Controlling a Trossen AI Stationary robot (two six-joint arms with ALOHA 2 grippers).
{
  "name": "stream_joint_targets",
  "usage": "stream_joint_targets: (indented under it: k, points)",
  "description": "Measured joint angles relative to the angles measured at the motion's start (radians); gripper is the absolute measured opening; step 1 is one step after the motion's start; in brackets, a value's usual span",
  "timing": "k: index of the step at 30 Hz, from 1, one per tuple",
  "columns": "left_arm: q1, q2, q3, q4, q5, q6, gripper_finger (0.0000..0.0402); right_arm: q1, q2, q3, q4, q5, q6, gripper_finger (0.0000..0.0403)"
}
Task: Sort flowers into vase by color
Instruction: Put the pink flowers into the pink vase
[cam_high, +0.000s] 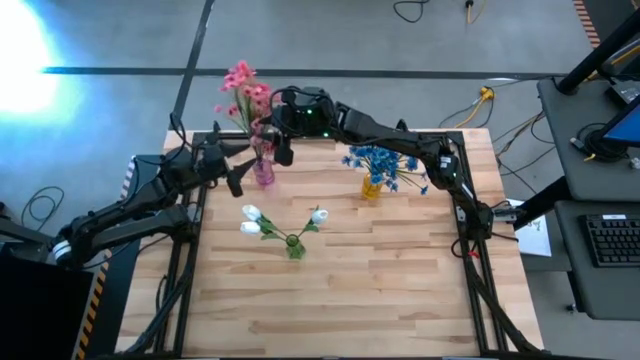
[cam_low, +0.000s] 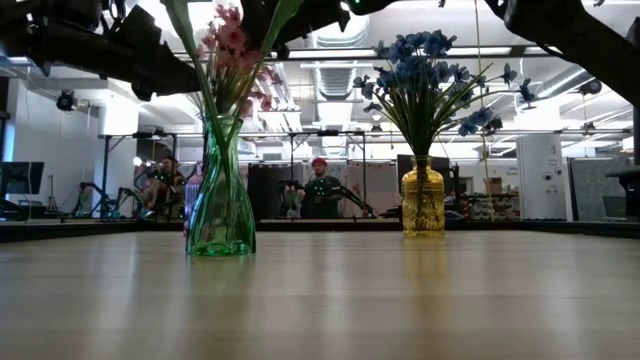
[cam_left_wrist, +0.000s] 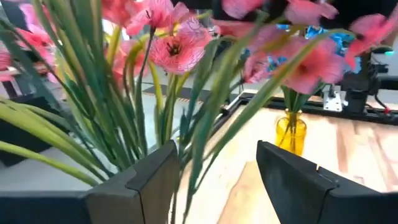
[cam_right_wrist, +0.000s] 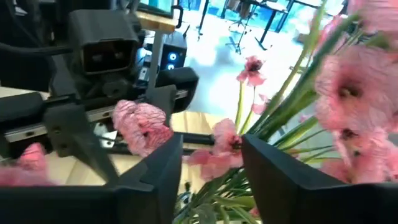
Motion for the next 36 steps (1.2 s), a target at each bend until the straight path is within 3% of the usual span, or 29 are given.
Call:
stream_joint_targets:
  k: [4,10,18,22,36]
  points:
    - [0.000,0.001,0.000,0.024,-0.014,0.048,0.0211,0.002,0.000,0.001,-0.009,0.000,0.000,0.0191]
    - [0.001,0.013,0.000,0.085,-0.177,0.066,0.0211,0.002,-0.004,0.002,-0.010,0.003,-0.003,0.0209]
    - [0.000,0.091,0.000,0.172,-0.160,0.106,0.0211,0.002,-0.022,0.003,-0.015,0.009,-0.003,0.0210]
    - [0.001,0.127,0.000,0.210,-0.201,0.117,0.0211,0.002,-0.022,0.003,-0.027,0.010,0.001,0.0210]
    - [0.001,0.111,0.000,0.328,-0.222,0.159,0.0211,0.002,-0.024,0.003,-0.040,0.010,-0.004,0.0210]
